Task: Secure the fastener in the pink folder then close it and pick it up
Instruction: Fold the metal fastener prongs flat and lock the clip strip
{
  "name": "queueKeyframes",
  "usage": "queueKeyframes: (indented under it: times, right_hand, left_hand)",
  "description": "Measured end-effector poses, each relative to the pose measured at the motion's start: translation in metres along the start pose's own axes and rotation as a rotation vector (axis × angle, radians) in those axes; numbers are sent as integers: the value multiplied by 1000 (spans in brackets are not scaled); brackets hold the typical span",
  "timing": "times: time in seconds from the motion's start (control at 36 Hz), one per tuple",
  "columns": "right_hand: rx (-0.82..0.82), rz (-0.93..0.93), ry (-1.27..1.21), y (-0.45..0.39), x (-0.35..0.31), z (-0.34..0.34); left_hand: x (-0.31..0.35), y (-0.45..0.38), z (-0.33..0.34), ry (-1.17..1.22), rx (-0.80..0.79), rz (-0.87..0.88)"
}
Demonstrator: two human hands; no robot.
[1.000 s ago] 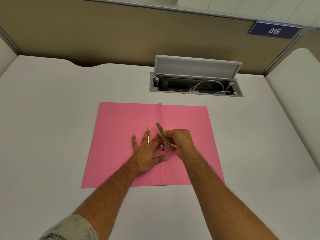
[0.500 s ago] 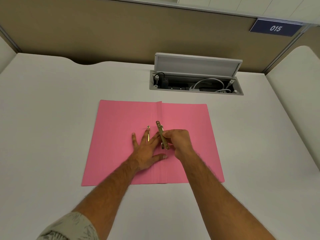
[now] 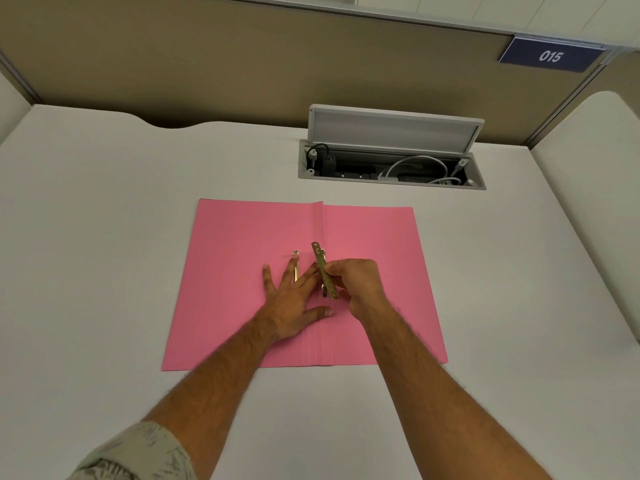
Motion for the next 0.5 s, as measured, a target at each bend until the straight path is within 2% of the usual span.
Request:
queueKeyframes:
  times: [0.19,0.5]
  right_hand:
    - [17,-34,45,-2,0,2]
    - [103,-97,270,0,-4,9]
  left_hand:
    - [-1,0,1,6,9,-1]
    - [1,-1,-1,39,23,-52]
Point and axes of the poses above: each hand's wrist, its own y-axis away from the middle knuckle, its own z-axis out of the palm, x = y × z, the point moved 1 cm from there along -y, towards the middle knuckle, and after that the axes turned 9 degrees about y, right-handed, at the moved point
